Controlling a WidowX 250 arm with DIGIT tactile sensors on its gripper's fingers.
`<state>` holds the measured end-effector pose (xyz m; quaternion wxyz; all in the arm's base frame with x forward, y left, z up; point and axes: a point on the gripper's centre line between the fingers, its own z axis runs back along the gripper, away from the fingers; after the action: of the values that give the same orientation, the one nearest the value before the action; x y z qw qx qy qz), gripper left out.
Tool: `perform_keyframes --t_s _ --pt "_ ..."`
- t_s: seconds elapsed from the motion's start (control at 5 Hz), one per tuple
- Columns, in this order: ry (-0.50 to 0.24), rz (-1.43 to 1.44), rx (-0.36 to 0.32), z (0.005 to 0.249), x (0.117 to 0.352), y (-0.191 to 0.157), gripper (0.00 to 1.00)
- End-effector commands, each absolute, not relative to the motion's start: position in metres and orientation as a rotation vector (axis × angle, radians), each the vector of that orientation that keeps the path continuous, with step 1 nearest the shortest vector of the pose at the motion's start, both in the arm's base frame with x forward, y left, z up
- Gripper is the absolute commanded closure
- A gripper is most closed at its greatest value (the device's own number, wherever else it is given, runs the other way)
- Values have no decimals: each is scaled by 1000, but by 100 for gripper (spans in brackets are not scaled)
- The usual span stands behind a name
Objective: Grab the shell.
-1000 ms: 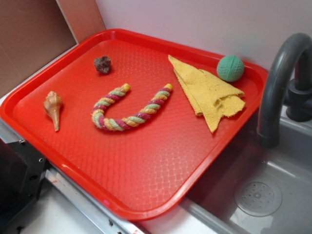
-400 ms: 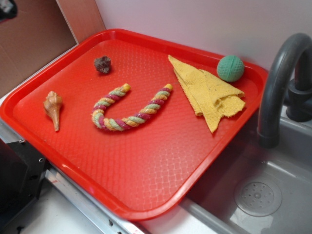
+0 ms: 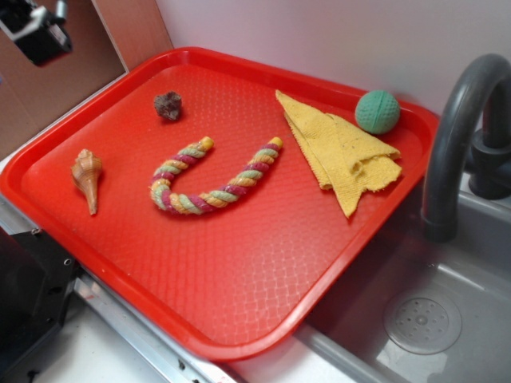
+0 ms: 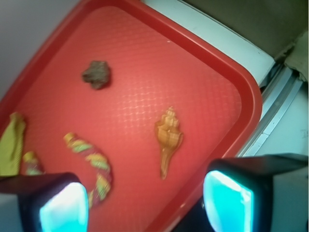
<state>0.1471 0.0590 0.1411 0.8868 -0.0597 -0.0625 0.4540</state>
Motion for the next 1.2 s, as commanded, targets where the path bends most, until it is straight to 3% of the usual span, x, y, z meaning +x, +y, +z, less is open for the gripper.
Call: perform_keyframes --t_s 0.0,0.4,0.8,1.0 --pt "-94 1036 -52 93 147 77 0" --pt "-95 1062 -5 57 156 80 0" --pt "-34 1018 -37 29 163 75 0" --pt "-14 1021 -19 20 162 76 0"
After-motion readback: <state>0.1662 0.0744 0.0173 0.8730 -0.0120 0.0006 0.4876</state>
